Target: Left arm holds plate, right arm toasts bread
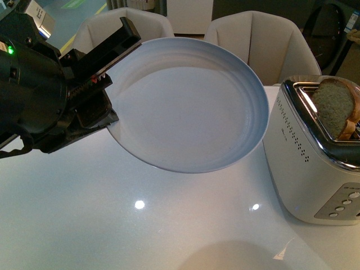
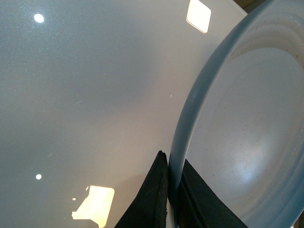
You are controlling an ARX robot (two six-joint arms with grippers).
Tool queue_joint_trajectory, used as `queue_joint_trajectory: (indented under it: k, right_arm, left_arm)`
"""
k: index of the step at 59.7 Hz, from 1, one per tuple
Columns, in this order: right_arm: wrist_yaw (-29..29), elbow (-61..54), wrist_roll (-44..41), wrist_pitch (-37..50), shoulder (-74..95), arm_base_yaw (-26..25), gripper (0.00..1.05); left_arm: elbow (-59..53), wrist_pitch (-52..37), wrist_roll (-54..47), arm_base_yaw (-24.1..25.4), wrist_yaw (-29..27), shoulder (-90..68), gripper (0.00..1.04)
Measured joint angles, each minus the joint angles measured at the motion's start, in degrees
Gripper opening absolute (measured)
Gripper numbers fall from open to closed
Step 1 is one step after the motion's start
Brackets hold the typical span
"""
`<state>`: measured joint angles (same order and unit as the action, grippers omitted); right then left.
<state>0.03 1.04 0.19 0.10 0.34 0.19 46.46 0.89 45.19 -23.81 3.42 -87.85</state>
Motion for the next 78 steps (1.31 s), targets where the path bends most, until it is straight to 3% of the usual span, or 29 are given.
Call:
queue_joint_trajectory:
  k: [12, 35, 42, 56, 78]
  right_arm:
    - [0.00, 0.00, 0.00, -0.02, 0.00, 0.00, 0.96]
    - [0.00, 0.00, 0.00, 0.00, 0.00, 0.00, 0.96]
    - [0.00, 0.00, 0.00, 0.00, 0.00, 0.00, 0.96]
    - [0.00, -0.02, 0.00, 0.00, 0.00, 0.00, 0.96]
    - [0.00, 0.00, 0.00, 0.00, -0.02, 0.00, 0.96]
  left_arm:
    - [0.39, -1.75, -3.06, 5.33, 3.72, -2.10, 0.03]
    - [-0.74, -14.86, -14.67, 25.11, 11.96, -21.18, 0.03]
    - [-0.79, -18.95, -16.79, 28.74, 13.35, -26.51, 0.03]
    - [-0.96, -23.89, -20.33, 32.81, 15.04, -34.58, 0.03]
    - [-0.39, -29.73, -21.05, 33.73, 15.02, -42.77, 0.03]
